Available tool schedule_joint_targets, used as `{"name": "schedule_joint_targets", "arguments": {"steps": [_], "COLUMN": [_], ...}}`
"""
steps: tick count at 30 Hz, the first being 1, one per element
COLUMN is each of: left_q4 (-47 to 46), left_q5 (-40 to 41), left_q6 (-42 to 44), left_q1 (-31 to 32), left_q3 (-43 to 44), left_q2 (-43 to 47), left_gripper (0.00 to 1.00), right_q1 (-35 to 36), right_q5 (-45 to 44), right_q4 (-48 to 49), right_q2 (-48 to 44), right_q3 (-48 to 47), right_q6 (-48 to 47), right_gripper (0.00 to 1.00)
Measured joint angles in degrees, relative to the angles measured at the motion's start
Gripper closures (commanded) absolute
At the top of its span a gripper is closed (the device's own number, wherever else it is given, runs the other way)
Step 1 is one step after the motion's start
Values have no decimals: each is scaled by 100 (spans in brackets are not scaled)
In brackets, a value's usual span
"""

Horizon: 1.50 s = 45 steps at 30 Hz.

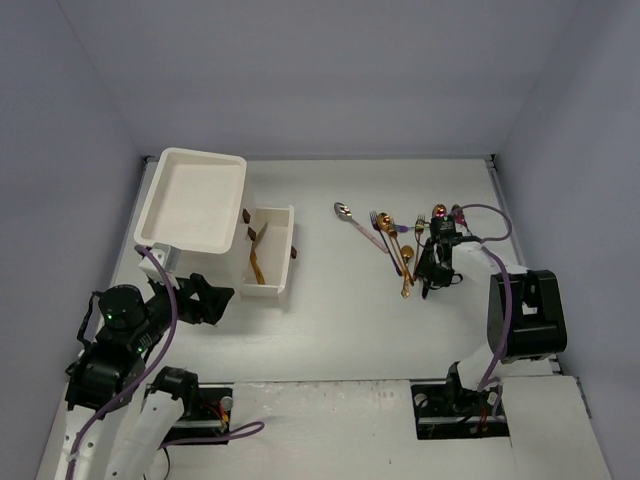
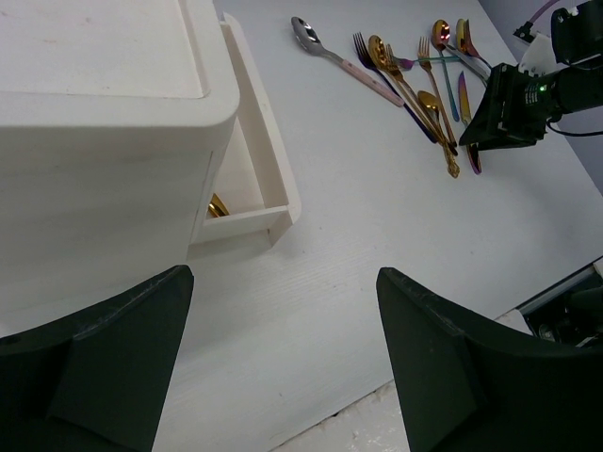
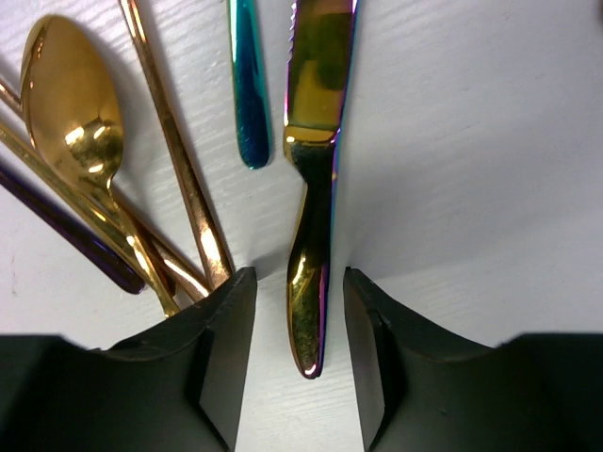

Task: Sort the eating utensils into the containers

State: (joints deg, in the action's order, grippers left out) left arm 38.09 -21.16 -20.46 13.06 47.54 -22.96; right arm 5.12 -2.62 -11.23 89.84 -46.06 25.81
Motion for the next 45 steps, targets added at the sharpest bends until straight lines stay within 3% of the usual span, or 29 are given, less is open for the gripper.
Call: {"name": "schedule_joint_targets", "arguments": {"steps": [20,38,41,45], "left_q4": [272,301,301,301], "left_q5": [1,1,1,1], "left_q6": [-73,-73,-73,-75], "left_q1": [2,0,2,2], "left_q3": [151,175,175,175], "left_q2": [188,183,172,158], "left_gripper": [24,24,24,24], "right_q1": [-281,-593,-620,-620], "right_q5": [-170,-188,-199,-212], "right_q4": [-557,-350,-289,-198], "right_q2": [411,927,970,1017], "right_q3": [-509,-1040,-1078,-1109], "right_q6": [140,-85,-128,-165], "right_gripper": [70,65,69,82]}}
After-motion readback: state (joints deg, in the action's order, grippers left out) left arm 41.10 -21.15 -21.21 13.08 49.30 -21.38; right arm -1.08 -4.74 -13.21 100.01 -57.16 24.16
